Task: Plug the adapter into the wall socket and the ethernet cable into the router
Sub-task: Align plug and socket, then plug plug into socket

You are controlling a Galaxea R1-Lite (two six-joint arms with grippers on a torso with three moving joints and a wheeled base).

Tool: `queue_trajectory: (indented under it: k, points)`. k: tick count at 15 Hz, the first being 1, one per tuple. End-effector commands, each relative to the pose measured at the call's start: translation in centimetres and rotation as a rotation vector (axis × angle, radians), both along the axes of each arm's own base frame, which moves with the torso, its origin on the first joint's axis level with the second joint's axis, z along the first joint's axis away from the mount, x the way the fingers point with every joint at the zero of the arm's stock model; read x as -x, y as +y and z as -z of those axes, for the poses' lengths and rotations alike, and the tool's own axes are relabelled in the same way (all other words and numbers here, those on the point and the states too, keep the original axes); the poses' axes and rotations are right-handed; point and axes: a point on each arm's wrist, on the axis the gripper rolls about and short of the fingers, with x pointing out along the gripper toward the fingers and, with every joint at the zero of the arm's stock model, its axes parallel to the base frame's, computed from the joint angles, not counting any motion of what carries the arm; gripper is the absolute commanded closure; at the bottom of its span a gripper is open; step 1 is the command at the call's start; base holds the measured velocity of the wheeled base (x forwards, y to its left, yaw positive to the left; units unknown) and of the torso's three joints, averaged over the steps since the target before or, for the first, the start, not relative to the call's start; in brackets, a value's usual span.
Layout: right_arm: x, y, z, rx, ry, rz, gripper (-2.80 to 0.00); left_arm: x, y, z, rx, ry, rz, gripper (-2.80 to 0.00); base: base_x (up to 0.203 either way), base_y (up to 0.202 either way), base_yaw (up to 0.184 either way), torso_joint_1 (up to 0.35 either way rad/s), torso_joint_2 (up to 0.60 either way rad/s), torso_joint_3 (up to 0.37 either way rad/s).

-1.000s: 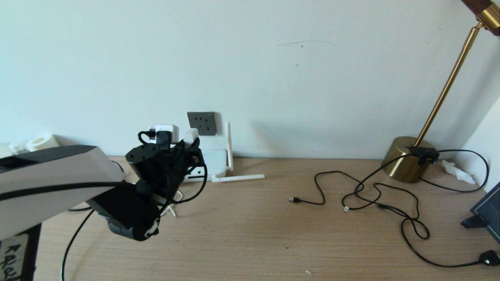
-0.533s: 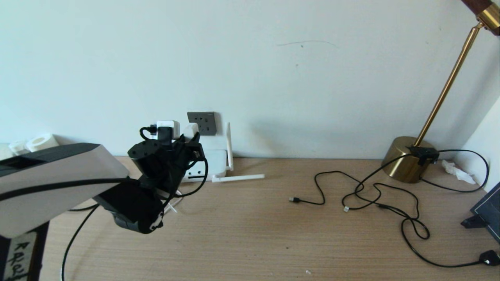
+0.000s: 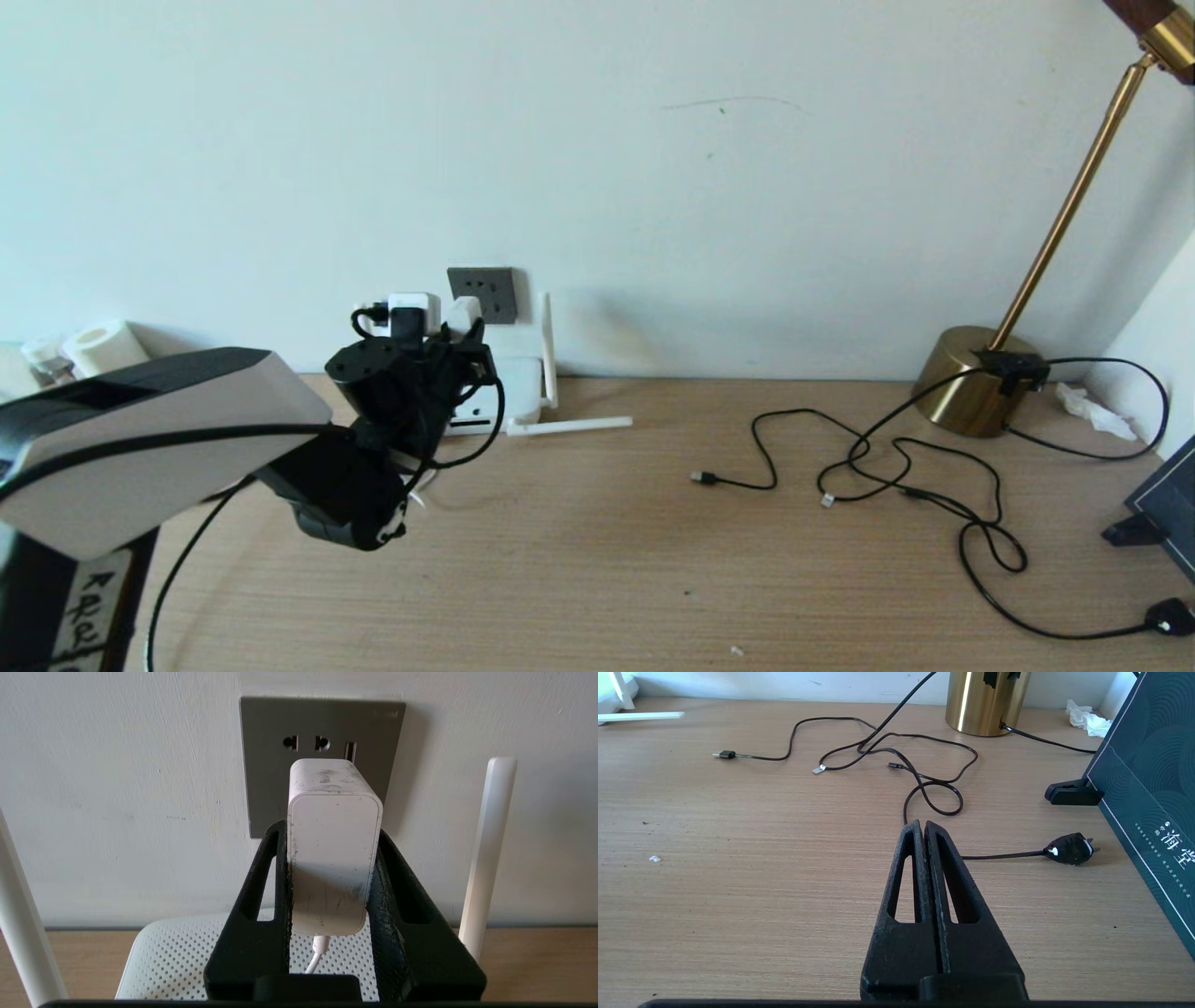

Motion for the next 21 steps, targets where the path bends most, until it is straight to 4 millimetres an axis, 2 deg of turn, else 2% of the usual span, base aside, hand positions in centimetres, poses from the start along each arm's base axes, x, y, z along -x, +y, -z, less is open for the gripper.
queue_trajectory:
  k: [1, 3, 13, 21]
  points:
    - [0.0, 0.0, 0.0, 0.000, 0.001, 0.000, 0.00, -0.2, -0.1, -0.1, 0.005, -0.015, 0.000, 0.00, 0.000, 0.000, 0.000, 0.000, 0.00, 0.000]
    - [0.0, 0.0, 0.0, 0.000, 0.000, 0.000, 0.00, -0.4, -0.1, -0.5, 0.010, -0.031, -0.003, 0.00, 0.000, 0.000, 0.000, 0.000, 0.00, 0.000]
    - [0.0, 0.0, 0.0, 0.000, 0.001, 0.000, 0.00, -1.9, -0.6, 0.4, 0.017, -0.049, -0.005, 0.00, 0.000, 0.000, 0.000, 0.000, 0.00, 0.000]
    - [0.0, 0.0, 0.0, 0.000, 0.001, 0.000, 0.00, -2.7, -0.6, 0.3, 0.024, -0.074, -0.009, 0.00, 0.000, 0.000, 0.000, 0.000, 0.00, 0.000]
